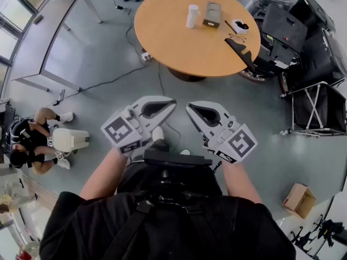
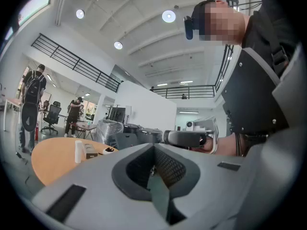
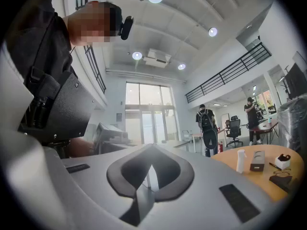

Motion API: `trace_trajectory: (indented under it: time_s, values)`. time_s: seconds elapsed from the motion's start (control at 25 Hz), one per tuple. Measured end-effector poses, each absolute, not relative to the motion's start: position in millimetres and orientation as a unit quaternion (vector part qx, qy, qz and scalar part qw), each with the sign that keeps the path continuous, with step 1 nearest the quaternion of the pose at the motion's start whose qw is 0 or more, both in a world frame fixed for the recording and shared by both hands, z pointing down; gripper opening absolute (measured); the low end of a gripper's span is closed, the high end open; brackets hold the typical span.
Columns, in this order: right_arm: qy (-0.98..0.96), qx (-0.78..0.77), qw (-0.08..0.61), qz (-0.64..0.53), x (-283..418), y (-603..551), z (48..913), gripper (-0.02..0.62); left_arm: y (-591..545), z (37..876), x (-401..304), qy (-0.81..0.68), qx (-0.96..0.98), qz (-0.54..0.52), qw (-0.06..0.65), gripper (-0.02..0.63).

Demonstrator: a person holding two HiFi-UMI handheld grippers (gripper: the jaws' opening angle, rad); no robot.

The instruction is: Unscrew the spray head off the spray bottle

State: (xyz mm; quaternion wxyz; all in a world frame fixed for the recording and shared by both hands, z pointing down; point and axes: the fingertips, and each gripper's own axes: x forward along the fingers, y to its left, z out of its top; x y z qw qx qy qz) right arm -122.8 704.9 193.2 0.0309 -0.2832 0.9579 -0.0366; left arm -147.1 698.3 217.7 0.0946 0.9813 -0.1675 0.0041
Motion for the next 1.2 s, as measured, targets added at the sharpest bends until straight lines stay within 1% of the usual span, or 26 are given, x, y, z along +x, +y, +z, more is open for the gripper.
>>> trace_trajectory:
  time_s: [0.4,0.64,0.76,0.92,1.08,1.2]
  values:
    - [0.949,-0.312,0.021,-0.042,-201.7,585.4,193.5,0.017,578.8,214.7,-230.0,-0.152,0.985,0.016,0.083,0.026]
    - [0.942,-0.333,0.013,-0.039,-223.4,541.2,192.1,0.017,533.8,213.9,-248.8,-0.125,0.989,-0.002,0.076,0.026]
    - [0.938,-0.343,0.011,-0.039,-225.0,528.3,195.4,0.017,518.9,219.2,-252.8,-0.124,0.989,0.011,0.080,0.026]
    - [0.936,-0.349,0.010,-0.042,-217.6,507.5,197.9,0.017,498.3,221.4,-246.7,-0.118,0.989,0.000,0.087,0.026]
    - [0.936,-0.349,0.015,-0.049,-190.8,474.8,209.7,0.017,466.1,233.4,-222.1,-0.124,0.986,0.016,0.107,0.026]
    - [0.937,-0.343,0.023,-0.054,-168.7,446.4,213.4,0.017,440.9,235.7,-200.2,-0.128,0.986,0.018,0.104,0.026]
